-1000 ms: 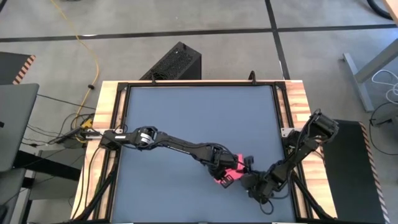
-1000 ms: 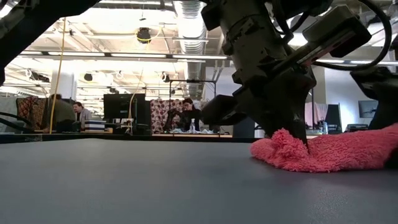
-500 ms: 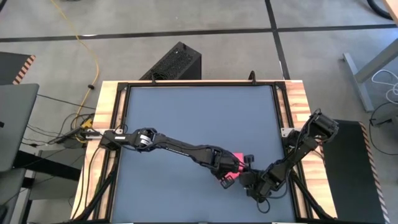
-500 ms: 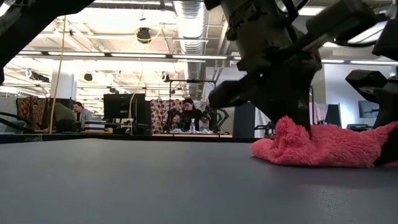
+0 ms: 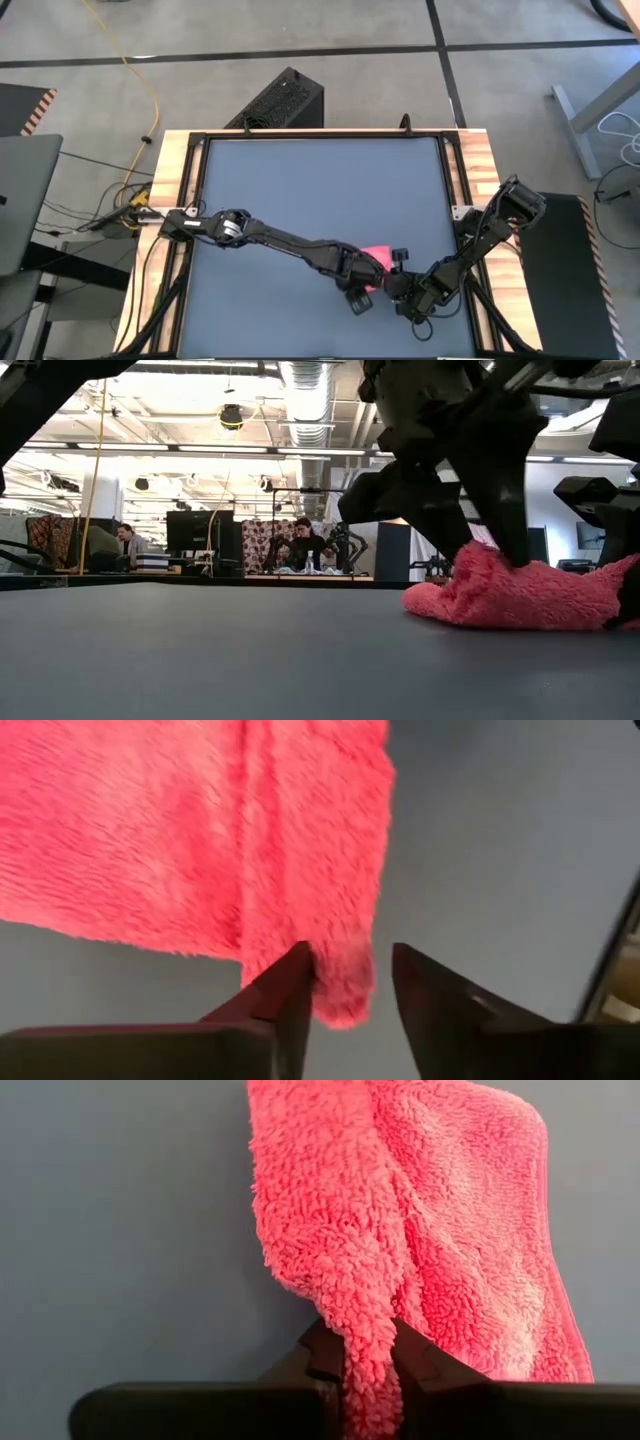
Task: Roll towel
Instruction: Roll the pink towel
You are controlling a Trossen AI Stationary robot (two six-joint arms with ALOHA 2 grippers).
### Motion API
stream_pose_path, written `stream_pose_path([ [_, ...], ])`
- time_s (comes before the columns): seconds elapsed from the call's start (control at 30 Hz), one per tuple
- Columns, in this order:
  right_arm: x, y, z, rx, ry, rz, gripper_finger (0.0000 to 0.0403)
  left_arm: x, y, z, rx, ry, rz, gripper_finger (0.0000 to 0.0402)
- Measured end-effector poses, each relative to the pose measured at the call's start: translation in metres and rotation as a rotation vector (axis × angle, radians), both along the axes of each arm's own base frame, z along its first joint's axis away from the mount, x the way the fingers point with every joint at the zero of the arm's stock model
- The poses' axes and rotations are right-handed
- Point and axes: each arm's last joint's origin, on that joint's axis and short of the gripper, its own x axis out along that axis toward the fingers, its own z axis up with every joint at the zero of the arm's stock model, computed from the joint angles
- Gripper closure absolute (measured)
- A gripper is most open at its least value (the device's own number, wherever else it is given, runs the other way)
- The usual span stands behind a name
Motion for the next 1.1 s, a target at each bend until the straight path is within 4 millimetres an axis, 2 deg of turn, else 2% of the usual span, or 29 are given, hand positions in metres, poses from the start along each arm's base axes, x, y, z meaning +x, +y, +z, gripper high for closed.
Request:
stream_pose_path([
  [0.17,0.0,0.0,0.0,0.012,-0.003,-0.016,0.0347,-0.001,-0.004,0.001,-0.034,0.004,-0.021,0.023],
  [0.23,0.0,0.0,0.0,0.02,-0.004,-0.025,0.0347,-0.001,-0.008,0.008,-0.012,-0.019,-0.055,0.0217],
  [0.4,0.0,0.0,-0.001,0.032,0.006,-0.022,0.0347,-0.006,-0.031,0.038,0.191,-0.179,-0.114,0.0208],
  [0.53,0.0,0.0,-0.001,0.044,0.009,-0.032,0.0347,-0.016,-0.048,0.046,0.385,-0.229,-0.162,0.0208],
  [0.67,0.0,0.0,-0.001,0.05,0.011,-0.033,0.0346,-0.02,-0.057,0.045,0.421,-0.234,-0.24,0.0207],
  [0.8,0.001,-0.001,-0.001,0.059,0.014,-0.039,0.0346,-0.019,-0.057,0.043,0.454,-0.236,-0.304,0.0207],
  [0.97,0.002,-0.001,0.0,0.068,0.006,-0.039,0.0346,-0.017,-0.051,0.027,0.518,-0.216,-0.399,0.0207],
  [1.1,0.003,0.0,0.0,0.07,0.004,-0.039,0.0346,-0.016,-0.045,0.011,0.545,-0.193,-0.404,0.0207],
])
